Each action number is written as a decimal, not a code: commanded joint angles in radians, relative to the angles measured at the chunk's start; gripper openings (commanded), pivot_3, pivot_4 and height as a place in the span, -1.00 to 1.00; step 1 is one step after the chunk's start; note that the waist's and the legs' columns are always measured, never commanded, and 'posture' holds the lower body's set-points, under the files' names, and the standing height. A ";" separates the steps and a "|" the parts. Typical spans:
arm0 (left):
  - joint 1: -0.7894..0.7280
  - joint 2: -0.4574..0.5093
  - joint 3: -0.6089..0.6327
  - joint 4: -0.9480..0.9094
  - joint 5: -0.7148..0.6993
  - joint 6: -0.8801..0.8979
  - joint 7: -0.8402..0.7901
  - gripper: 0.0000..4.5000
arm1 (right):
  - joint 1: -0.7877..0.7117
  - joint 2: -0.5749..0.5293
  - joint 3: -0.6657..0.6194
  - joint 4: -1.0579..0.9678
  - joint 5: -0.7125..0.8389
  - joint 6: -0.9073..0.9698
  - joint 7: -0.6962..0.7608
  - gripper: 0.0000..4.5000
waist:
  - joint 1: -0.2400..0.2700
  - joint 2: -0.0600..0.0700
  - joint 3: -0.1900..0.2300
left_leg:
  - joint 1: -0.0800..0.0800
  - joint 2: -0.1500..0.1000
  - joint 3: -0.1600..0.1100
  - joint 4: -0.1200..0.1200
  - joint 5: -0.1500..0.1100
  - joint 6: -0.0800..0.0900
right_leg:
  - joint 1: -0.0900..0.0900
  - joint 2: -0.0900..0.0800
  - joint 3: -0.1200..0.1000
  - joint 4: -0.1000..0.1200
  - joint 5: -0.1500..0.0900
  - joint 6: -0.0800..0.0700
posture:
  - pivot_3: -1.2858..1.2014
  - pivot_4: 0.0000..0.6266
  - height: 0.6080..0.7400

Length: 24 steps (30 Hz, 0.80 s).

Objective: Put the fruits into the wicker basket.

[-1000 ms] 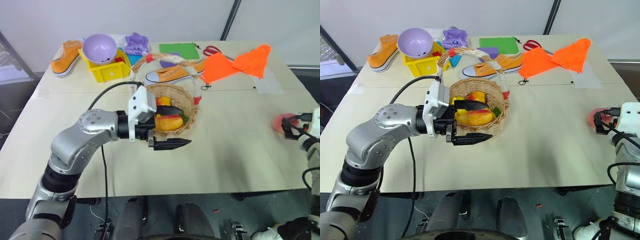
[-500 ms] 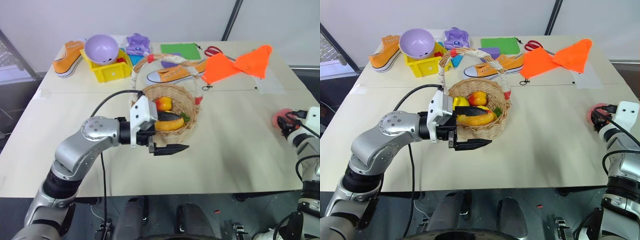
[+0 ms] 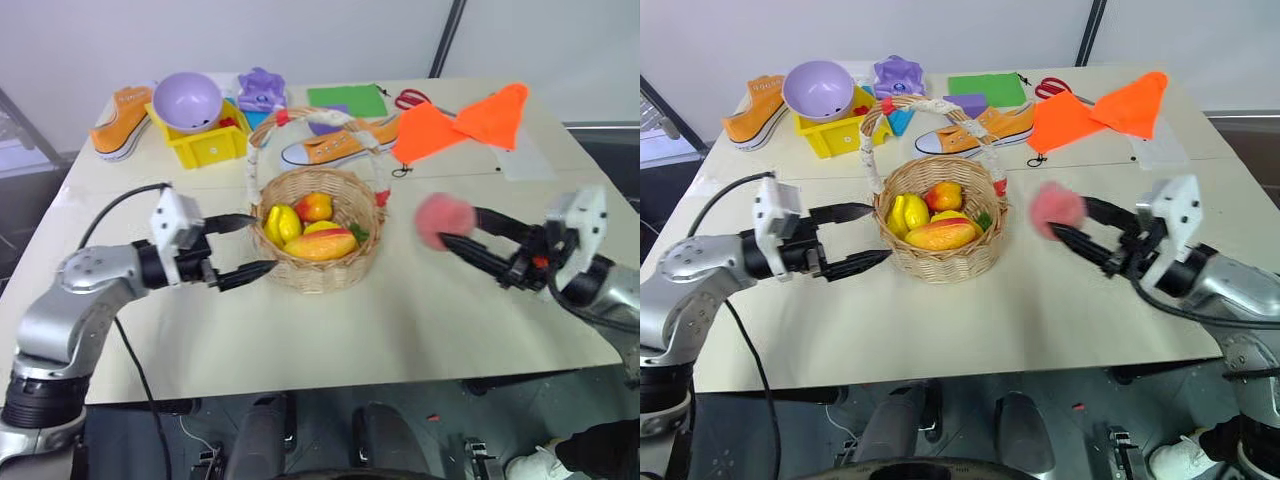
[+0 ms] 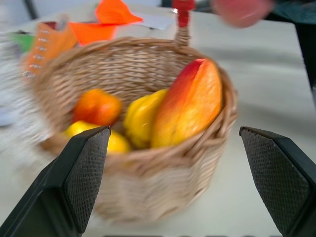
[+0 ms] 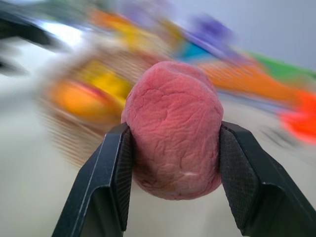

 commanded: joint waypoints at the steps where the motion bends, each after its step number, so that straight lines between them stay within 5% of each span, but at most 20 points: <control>1: 0.014 0.019 0.055 0.016 0.000 -0.048 -0.020 1.00 | -0.131 0.040 0.161 -0.046 -0.005 0.055 -0.085 -0.12 | 0.001 -0.002 -0.001 | 0.000 0.000 0.000 0.000 -0.001 -0.001 | 0.000 0.000 0.000 -0.001 0.000 -0.001 | 0.03 -0.52 1.00; 7: 0.030 0.010 0.064 -0.002 -0.007 -0.043 0.012 1.00 | -0.425 0.244 0.457 0.132 -0.235 0.120 -0.291 -0.12 | -0.008 -0.002 -0.001 | -0.005 0.000 0.003 -0.001 0.000 0.000 | -0.012 -0.002 0.002 0.000 0.001 -0.001 | 0.03 -0.52 1.00; 12: 0.038 0.002 0.057 -0.038 -0.014 -0.029 0.042 1.00 | -0.478 0.304 0.541 0.154 -0.351 0.087 -0.311 0.92 | 0.001 -0.002 -0.001 | -0.017 0.000 0.003 -0.001 0.003 -0.001 | -0.019 -0.002 0.000 0.004 0.003 0.003 | 0.03 -0.52 1.00; 24: 0.030 -0.022 0.024 -0.111 -0.076 0.023 0.068 1.00 | -0.223 0.130 0.215 -0.092 -0.077 0.125 -0.139 0.97 | -0.004 -0.003 -0.001 | -0.014 0.001 0.004 0.002 0.002 0.001 | -0.015 0.001 0.000 0.005 0.006 0.006 | 0.03 -0.52 1.00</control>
